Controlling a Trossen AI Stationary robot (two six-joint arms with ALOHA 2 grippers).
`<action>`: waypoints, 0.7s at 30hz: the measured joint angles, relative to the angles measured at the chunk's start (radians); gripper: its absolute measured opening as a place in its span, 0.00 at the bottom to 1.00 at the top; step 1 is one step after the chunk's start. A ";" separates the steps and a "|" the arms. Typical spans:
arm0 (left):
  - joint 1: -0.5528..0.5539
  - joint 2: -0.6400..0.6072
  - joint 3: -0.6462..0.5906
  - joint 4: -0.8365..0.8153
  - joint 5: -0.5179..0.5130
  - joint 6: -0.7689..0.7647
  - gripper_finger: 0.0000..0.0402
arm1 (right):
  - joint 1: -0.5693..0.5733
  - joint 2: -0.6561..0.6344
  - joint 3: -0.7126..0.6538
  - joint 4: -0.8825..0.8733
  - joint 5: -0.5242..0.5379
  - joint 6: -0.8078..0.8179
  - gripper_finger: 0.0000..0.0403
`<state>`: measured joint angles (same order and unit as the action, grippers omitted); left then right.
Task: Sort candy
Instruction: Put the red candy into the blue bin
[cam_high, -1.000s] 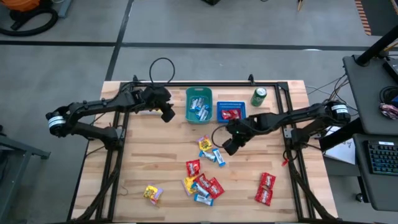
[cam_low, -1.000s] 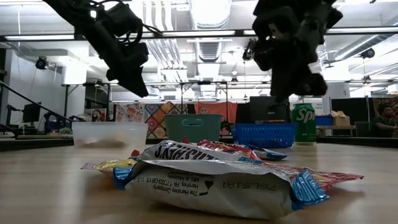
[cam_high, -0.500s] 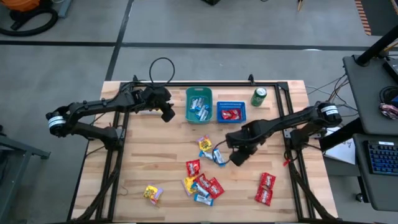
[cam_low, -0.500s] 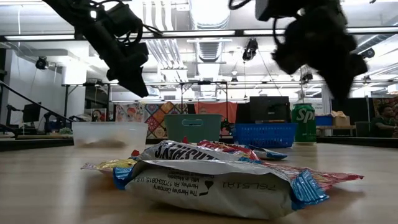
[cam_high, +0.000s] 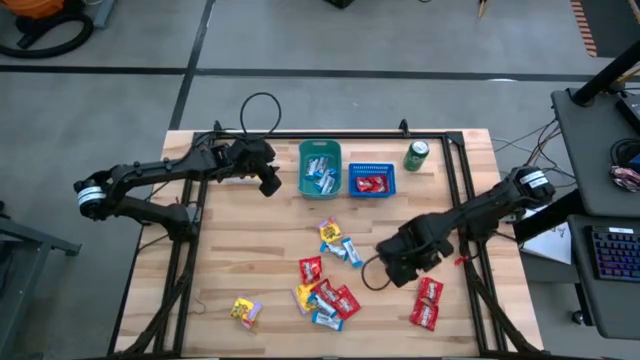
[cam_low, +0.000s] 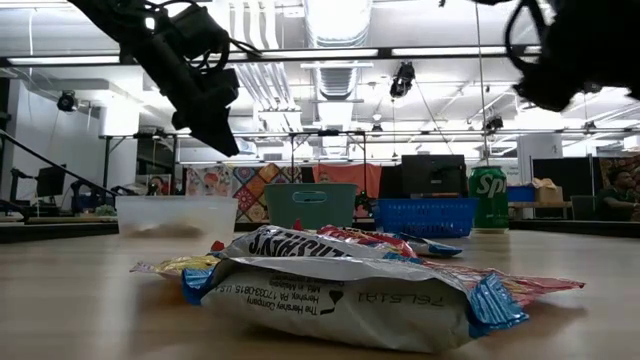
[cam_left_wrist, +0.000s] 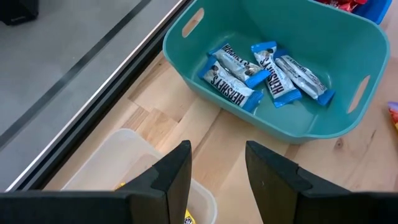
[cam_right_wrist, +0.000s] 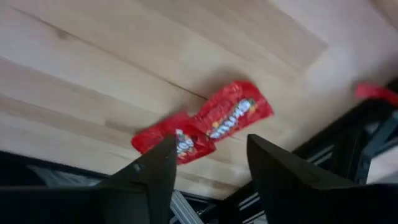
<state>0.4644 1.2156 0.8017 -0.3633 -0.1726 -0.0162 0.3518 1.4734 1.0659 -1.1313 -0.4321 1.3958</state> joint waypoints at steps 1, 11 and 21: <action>0.000 0.000 -0.001 0.002 0.000 0.000 0.34 | 0.014 0.000 -0.004 0.000 -0.003 0.026 0.48; 0.000 0.000 -0.013 0.013 0.000 0.000 0.34 | 0.128 0.000 -0.112 0.132 -0.019 0.238 0.55; 0.000 0.000 -0.013 0.013 0.000 0.000 0.34 | 0.176 0.000 -0.213 0.270 0.001 0.354 0.55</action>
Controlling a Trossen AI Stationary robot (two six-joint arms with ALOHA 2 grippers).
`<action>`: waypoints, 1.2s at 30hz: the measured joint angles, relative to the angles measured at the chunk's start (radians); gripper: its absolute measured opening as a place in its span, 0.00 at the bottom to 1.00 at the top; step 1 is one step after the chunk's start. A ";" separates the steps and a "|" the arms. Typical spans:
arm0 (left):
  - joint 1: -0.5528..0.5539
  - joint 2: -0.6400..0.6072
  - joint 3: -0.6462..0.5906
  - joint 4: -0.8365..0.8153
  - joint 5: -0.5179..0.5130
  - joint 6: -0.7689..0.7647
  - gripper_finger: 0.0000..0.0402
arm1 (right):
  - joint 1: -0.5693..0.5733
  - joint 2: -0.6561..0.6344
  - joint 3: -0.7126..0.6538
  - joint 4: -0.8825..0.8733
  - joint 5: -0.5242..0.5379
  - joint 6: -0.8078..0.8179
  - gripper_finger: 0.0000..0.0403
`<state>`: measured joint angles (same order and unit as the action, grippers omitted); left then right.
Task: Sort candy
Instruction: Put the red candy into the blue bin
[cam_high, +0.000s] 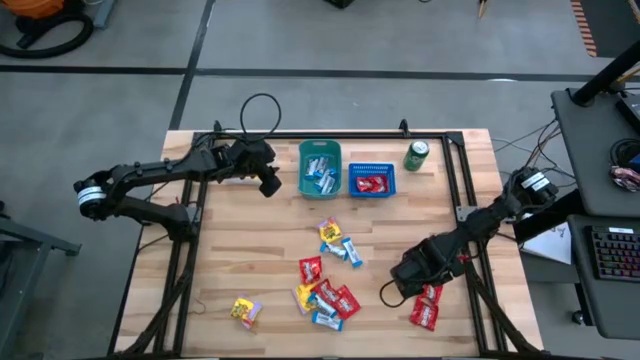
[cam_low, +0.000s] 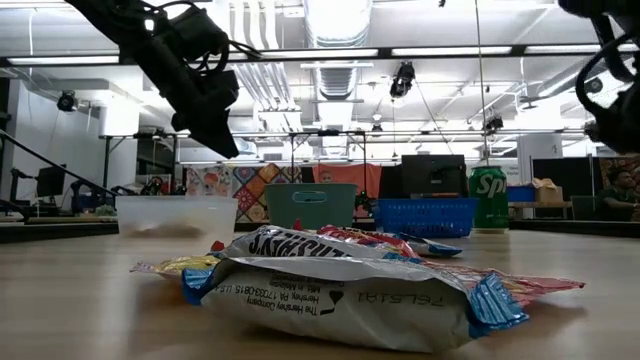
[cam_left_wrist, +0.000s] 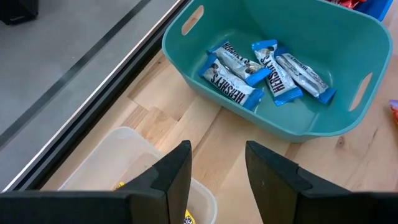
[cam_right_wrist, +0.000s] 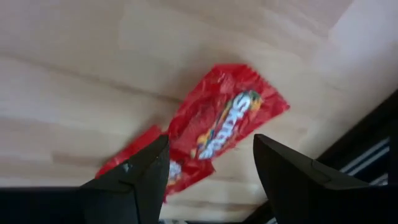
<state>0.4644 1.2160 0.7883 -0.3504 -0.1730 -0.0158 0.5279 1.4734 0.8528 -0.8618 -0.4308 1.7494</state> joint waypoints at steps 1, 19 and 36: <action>0.000 0.000 0.000 0.000 0.000 0.000 0.34 | 0.003 0.000 -0.011 0.010 0.006 0.009 0.55; 0.000 0.000 0.000 0.000 0.000 0.000 0.34 | 0.002 0.000 -0.072 0.072 0.123 0.033 0.47; 0.000 0.000 0.000 0.001 0.000 -0.001 0.34 | 0.002 0.059 -0.077 0.093 0.172 -0.040 0.12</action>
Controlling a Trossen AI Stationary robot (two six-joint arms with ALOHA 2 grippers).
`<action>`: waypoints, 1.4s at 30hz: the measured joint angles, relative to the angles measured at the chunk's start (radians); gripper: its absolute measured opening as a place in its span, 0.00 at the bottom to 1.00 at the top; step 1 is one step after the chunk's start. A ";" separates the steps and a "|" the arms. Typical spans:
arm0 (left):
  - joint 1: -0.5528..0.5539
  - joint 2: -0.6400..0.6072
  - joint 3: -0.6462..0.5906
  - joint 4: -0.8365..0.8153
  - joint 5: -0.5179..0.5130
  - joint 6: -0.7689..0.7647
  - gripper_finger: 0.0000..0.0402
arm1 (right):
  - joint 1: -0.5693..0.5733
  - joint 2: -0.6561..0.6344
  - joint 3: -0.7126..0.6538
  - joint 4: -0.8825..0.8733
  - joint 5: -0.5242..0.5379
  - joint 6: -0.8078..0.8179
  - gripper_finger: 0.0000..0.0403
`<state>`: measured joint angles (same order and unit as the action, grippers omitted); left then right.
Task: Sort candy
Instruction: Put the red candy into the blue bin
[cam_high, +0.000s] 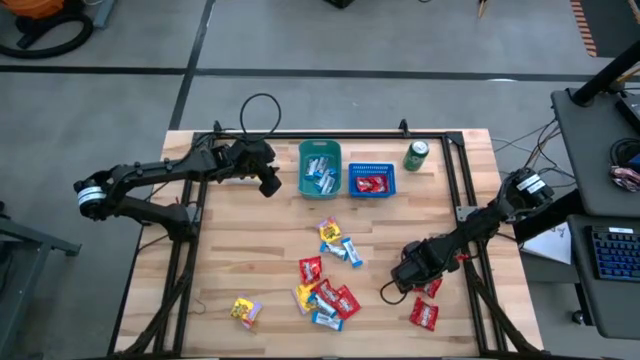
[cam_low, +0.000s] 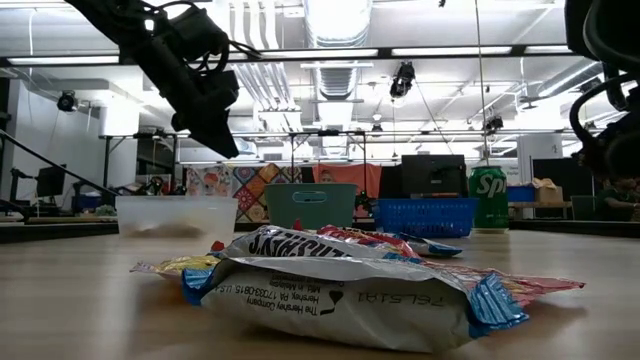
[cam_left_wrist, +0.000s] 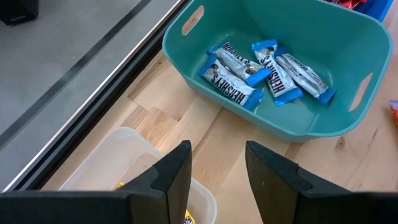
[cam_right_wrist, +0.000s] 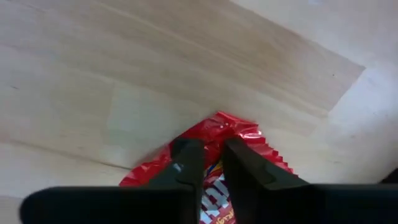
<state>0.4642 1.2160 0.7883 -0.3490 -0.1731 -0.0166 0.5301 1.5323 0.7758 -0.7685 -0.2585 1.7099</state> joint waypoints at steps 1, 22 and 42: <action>0.000 0.000 0.000 0.000 0.000 0.000 0.34 | 0.000 0.000 0.000 0.000 0.005 -0.005 0.10; 0.000 0.000 0.000 0.003 0.000 -0.018 0.34 | -0.040 -0.163 0.037 -0.002 0.416 -0.131 0.02; 0.000 0.000 0.000 0.007 0.000 -0.037 0.34 | -0.197 -0.261 0.037 -0.004 0.245 -0.773 0.02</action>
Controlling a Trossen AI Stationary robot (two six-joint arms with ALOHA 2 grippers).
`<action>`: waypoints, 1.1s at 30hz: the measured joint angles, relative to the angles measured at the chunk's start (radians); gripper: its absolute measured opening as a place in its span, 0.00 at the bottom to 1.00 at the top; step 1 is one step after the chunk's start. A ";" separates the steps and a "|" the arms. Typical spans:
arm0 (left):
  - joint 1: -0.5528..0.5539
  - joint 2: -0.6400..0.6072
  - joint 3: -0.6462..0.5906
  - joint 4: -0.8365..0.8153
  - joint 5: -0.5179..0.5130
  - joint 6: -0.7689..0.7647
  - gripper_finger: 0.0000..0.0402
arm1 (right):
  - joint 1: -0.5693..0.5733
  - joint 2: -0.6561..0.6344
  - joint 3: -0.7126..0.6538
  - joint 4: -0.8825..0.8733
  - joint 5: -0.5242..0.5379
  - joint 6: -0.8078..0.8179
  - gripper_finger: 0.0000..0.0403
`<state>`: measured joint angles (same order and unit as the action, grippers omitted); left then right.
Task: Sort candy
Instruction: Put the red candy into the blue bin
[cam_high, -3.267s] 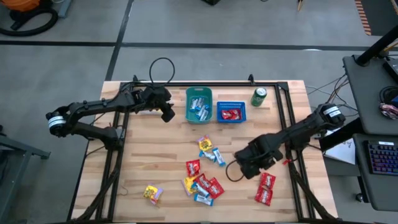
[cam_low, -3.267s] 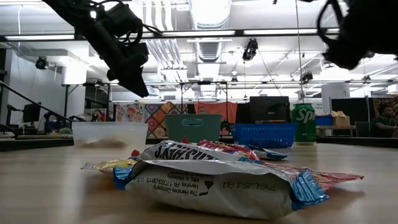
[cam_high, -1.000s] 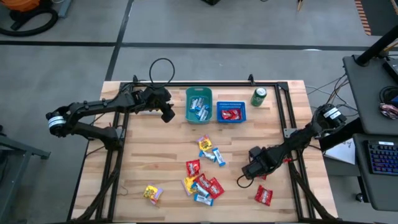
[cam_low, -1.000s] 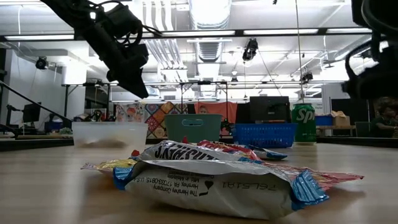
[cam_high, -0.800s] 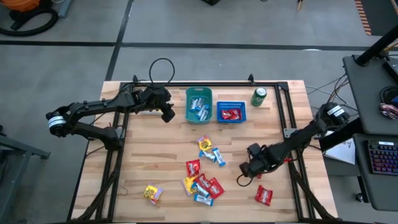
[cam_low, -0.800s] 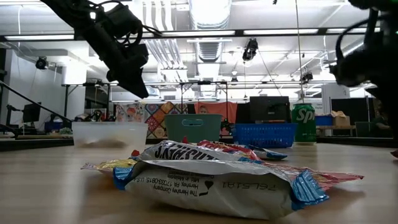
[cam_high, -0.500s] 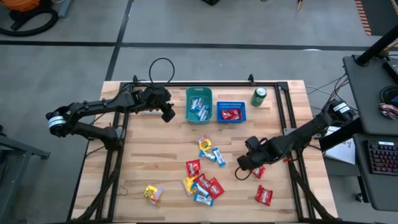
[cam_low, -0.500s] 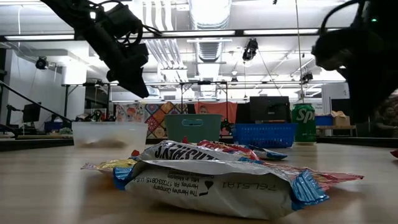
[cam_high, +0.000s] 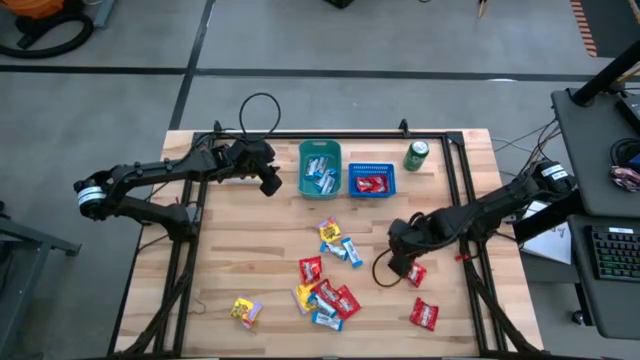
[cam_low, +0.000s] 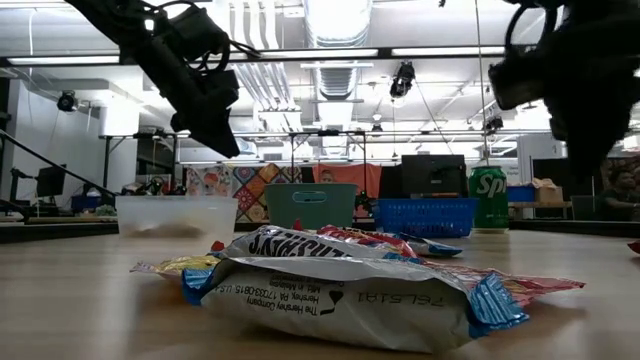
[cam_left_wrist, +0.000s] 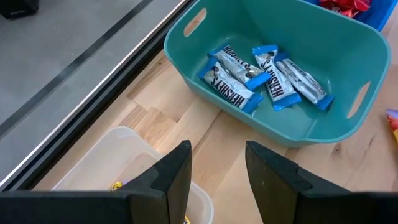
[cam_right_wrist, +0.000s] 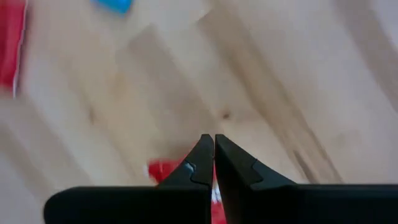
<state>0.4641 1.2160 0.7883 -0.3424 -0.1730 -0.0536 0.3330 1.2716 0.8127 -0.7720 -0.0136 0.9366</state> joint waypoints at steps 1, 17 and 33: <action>0.000 0.000 0.000 0.000 0.000 0.000 0.34 | 0.003 0.000 0.000 -0.003 -0.024 -0.065 0.02; 0.000 0.000 0.000 0.006 0.000 -0.034 0.34 | 0.032 0.000 0.000 -0.169 -0.151 -0.006 0.37; 0.000 0.000 0.000 0.008 0.000 -0.042 0.34 | 0.069 0.226 -0.001 0.005 -0.215 0.079 0.63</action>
<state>0.4643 1.2160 0.7883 -0.3344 -0.1726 -0.0952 0.4023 1.4981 0.8120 -0.7673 -0.2283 1.0153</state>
